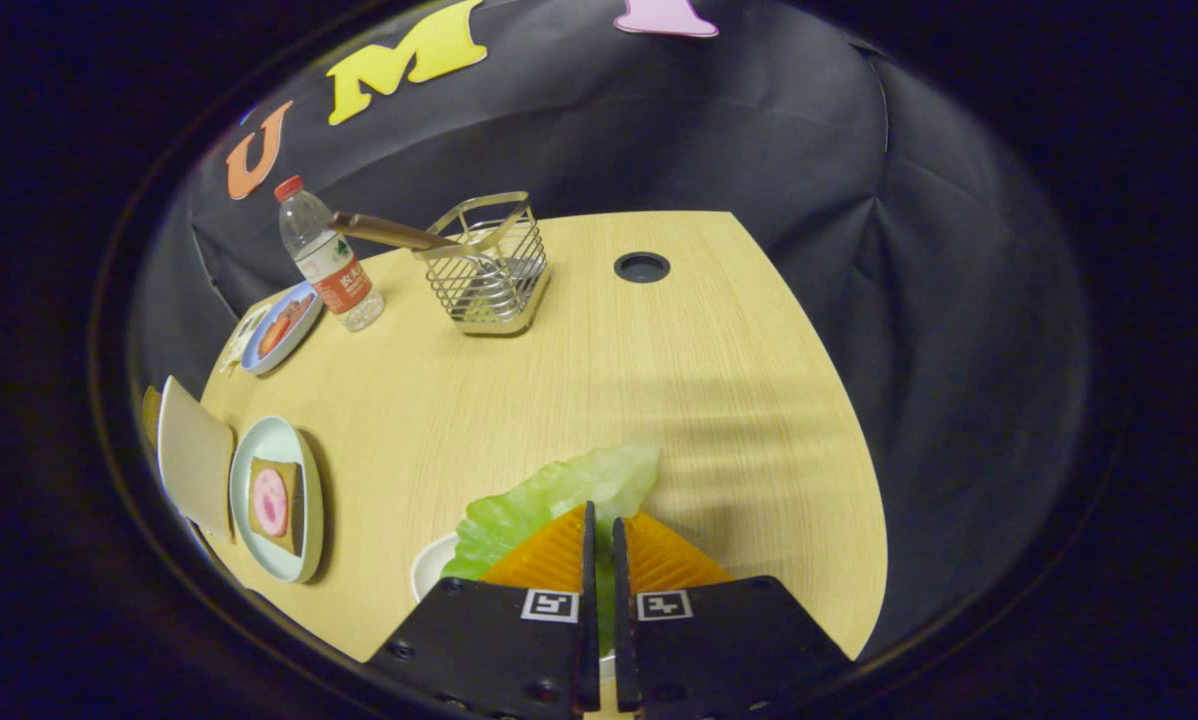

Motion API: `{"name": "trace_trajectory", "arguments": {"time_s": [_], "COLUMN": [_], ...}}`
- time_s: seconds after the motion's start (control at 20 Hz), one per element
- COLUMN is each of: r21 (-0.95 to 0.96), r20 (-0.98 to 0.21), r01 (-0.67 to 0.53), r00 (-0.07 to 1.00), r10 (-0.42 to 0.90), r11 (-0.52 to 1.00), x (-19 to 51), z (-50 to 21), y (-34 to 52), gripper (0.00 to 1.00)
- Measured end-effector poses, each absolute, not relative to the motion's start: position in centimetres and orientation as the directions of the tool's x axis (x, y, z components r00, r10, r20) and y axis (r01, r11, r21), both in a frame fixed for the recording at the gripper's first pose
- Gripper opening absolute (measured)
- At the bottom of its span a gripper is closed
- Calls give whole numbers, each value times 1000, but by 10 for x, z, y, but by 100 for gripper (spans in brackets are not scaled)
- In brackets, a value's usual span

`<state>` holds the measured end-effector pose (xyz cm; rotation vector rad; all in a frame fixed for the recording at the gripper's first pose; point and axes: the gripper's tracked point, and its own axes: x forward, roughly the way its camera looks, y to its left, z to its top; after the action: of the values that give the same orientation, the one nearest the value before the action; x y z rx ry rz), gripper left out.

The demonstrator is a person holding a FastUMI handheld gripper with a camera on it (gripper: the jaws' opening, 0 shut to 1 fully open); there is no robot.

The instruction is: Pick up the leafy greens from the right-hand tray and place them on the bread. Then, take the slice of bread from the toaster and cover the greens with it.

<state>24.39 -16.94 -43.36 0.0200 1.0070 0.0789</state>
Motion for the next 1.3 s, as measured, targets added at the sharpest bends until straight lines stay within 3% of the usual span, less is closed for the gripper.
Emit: {"name": "trace_trajectory", "arguments": {"time_s": [0.55,1.3], "r21": [-1,72], "r20": [-770,-763], "r01": [-8,-143], "r00": [638,630], "r10": [4,147], "r11": [1000,987], "x": [191,121], "z": [-348,-330], "y": [-108,135], "gripper": [1,1]}}
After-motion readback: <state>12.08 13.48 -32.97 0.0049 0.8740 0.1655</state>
